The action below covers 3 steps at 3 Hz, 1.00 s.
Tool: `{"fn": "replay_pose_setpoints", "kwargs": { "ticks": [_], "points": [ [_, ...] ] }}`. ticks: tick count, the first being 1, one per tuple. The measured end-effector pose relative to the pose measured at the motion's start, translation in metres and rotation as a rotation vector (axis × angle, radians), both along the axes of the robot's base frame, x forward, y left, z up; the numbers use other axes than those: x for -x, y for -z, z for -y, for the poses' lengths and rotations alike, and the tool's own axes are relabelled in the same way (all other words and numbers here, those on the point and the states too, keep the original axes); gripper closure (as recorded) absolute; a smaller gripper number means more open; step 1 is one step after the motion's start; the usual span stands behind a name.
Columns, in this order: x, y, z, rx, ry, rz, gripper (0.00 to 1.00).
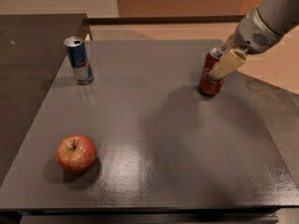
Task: Move coke can near redbull can
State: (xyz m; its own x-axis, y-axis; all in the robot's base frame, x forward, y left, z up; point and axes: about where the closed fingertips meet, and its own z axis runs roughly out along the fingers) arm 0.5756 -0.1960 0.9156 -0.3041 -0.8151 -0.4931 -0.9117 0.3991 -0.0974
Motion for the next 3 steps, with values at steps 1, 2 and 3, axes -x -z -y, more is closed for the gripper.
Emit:
{"fn": "replay_pose_setpoints", "kwargs": {
  "ticks": [1,2,3],
  "points": [
    [-0.007,-0.017,-0.029,-0.037,-0.048,-0.013,1.0],
    [-0.016,-0.03,-0.07,-0.063,-0.111,-0.022,1.0],
    [-0.022,-0.039,-0.115,-0.081,-0.177,-0.027,1.0]
  ]
}}
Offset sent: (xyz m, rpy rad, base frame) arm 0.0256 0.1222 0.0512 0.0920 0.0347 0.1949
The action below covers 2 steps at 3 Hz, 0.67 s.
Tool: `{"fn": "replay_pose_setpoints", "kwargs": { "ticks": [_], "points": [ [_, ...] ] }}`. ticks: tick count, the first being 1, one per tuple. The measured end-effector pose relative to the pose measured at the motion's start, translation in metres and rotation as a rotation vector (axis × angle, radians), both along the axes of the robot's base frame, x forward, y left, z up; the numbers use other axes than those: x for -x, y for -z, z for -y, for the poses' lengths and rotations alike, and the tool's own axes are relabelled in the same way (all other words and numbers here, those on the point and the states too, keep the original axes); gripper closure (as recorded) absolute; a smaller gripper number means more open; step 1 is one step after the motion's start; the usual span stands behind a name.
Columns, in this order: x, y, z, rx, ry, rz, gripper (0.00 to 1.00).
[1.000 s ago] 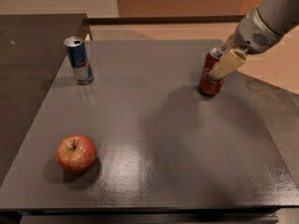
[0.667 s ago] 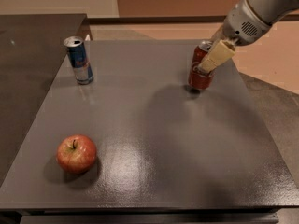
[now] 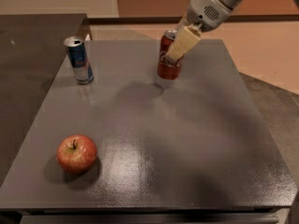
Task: Move coke can near redbull can
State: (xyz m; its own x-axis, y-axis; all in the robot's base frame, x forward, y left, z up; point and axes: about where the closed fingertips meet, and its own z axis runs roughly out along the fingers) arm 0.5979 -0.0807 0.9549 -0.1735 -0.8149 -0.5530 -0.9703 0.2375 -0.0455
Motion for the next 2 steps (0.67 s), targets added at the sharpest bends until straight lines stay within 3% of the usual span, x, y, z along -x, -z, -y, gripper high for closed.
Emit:
{"fn": "replay_pose_setpoints", "kwargs": {
  "ticks": [2],
  "points": [
    [0.001,0.005,-0.089,0.01,-0.118,0.031,1.0]
  ]
}}
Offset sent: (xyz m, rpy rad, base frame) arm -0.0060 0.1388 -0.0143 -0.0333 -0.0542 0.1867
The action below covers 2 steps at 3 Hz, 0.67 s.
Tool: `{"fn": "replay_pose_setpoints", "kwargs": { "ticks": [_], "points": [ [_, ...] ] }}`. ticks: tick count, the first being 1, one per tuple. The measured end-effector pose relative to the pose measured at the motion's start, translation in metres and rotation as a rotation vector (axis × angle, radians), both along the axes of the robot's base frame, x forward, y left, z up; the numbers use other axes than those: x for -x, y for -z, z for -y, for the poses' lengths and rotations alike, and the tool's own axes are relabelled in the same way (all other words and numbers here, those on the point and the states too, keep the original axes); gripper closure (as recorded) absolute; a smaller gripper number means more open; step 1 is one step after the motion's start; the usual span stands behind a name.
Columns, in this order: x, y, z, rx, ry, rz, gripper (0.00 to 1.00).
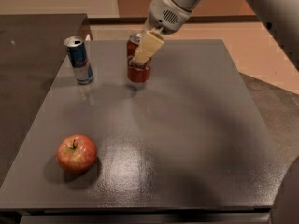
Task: Move coke can near redbull can
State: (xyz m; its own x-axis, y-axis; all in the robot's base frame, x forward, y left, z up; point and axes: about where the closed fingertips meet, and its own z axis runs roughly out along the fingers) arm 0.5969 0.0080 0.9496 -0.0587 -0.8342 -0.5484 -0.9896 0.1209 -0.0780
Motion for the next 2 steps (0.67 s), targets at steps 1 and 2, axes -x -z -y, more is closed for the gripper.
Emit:
{"fn": "replay_pose_setpoints", "kwargs": {
  "ticks": [1,2],
  "points": [
    [0.001,0.011,-0.035,0.021,-0.047,0.024,1.0],
    [0.0,0.021,-0.062,0.032,-0.081,0.036,1.0]
  ]
}}
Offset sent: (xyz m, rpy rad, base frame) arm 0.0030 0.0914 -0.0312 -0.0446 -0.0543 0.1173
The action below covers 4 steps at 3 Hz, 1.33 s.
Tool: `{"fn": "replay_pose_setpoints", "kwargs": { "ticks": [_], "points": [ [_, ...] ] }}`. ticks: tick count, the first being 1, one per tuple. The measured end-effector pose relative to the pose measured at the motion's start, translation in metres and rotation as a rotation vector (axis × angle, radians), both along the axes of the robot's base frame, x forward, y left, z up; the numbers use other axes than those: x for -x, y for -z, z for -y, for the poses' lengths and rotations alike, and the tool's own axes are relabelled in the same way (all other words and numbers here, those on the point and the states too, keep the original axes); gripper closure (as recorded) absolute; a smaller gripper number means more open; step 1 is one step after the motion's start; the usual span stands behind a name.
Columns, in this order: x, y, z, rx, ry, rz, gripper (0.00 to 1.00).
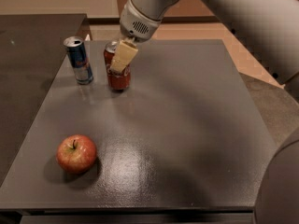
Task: Move coke can near redbull can
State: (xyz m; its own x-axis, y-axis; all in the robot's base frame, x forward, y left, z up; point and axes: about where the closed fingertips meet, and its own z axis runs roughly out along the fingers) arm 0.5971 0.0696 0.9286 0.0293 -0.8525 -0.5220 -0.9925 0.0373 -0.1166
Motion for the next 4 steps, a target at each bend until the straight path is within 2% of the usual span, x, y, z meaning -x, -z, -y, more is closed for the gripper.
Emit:
{"fn": "replay_pose_setpoints", "kwargs": {
  "ticks": [1,2,4],
  "points": [
    [-0.007,0.007,-0.019,0.014,-0.019,0.014,1.0],
    [-0.016,0.016,-0.03,0.037,-0.023,0.017,0.82],
    [-0.031,0.024,-0.038,0.053,-0.015,0.031,0.36]
  ]
}}
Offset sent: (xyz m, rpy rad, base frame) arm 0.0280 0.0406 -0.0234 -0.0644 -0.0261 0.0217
